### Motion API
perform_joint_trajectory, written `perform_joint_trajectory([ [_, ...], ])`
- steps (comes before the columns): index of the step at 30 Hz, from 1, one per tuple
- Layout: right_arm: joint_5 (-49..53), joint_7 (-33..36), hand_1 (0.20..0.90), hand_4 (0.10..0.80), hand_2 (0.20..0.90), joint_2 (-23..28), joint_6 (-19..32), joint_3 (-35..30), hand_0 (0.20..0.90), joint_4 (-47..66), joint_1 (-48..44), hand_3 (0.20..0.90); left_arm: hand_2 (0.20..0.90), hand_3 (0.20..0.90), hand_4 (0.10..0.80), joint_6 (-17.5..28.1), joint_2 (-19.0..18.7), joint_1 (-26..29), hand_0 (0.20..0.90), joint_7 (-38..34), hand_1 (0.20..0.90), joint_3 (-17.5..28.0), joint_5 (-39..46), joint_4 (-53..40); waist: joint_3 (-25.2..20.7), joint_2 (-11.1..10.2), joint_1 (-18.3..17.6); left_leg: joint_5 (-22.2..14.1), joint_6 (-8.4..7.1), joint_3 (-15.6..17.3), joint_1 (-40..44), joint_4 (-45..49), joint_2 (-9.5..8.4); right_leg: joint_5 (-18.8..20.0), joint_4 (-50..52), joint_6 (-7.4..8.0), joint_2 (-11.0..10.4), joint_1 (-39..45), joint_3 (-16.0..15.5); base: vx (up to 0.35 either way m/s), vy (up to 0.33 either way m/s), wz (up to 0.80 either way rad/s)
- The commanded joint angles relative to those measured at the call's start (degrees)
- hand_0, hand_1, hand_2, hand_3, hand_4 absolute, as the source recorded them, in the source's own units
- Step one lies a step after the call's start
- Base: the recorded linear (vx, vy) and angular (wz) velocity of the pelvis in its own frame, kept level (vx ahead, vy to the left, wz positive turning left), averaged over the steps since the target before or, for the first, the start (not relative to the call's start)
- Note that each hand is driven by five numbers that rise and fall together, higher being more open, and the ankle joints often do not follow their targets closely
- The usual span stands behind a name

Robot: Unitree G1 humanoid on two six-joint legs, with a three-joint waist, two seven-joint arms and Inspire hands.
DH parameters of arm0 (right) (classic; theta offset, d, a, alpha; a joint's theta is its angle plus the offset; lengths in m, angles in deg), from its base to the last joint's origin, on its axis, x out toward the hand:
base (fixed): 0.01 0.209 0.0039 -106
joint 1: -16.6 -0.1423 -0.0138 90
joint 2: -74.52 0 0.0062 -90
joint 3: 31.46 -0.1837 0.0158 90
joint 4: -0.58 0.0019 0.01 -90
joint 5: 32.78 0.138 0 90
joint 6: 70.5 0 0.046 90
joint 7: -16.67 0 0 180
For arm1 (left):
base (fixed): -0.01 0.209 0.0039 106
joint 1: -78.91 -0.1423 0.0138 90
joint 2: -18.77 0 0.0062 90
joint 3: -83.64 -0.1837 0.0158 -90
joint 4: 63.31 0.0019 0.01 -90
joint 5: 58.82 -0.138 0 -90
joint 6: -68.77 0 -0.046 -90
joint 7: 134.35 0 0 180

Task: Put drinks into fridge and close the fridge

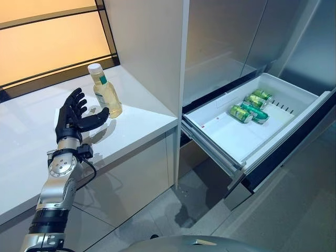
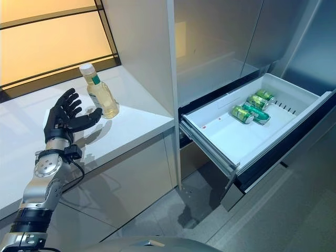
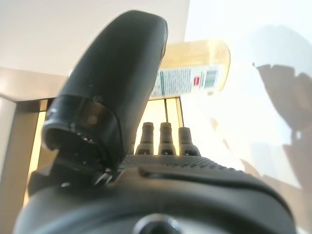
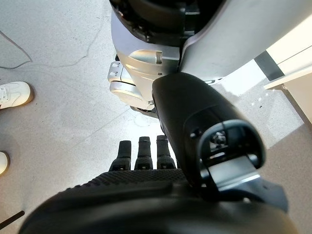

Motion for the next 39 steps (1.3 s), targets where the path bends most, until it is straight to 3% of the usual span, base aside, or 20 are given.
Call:
perform_joint_trajectory([
  [1,-0.36,-2.49,0.900,0.800,0.900,-1.90,0.00,1.70,0.900,0.30,-2.80,0.900,0.900,0.900,0.800,3.88,-3.32,10.55,0.900,-0.20,0.900,2.21,1.89,0.41,-0.33,-0.09,-0.65,-7.32,2.95,1.12,3.32,0.34,-2.95,2.22,1.40,2.53,0.13,-2.30,2.10,0.006,0.005,-0.03],
  [39,-0.16,-2.01,0.900,0.800,0.900,-1.73,0.22,4.15,0.900,-0.60,-3.02,0.900,0.900,0.900,0.800,5.16,-6.60,21.66,0.900,-5.15,0.900,0.36,3.16,12.04,-1.31,0.19,-3.00,-7.72,2.89,2.37,3.76,0.42,-2.90,1.98,1.77,2.66,0.40,-2.62,3.70,0.003,0.001,-0.02],
])
